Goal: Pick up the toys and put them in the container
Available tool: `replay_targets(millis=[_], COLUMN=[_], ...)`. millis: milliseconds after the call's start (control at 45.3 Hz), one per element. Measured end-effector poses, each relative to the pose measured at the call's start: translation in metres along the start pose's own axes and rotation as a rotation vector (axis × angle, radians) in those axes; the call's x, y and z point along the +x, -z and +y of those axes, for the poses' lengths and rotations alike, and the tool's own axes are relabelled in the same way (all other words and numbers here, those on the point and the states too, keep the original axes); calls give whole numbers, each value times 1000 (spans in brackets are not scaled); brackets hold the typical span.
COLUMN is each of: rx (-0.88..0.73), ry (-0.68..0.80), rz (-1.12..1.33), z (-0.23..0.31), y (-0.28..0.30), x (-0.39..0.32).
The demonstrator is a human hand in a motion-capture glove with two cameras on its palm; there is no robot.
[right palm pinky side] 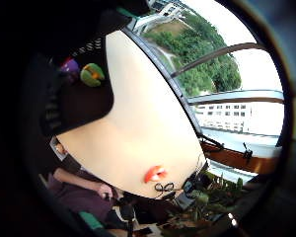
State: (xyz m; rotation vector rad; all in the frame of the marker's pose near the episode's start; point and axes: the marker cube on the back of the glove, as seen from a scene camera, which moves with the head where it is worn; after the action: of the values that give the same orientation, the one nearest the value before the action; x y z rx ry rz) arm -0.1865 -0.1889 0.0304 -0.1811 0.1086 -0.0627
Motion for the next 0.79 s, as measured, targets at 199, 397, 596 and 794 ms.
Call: replay_targets(millis=[199,397,596,794], rx=[-14,-88,-185,-281], ry=[154,-16,-46,-150], rz=[-90,83,-108,-65], z=[83,145,189,205], y=[-5,-79,-200,-313], x=[118,245,283,281])
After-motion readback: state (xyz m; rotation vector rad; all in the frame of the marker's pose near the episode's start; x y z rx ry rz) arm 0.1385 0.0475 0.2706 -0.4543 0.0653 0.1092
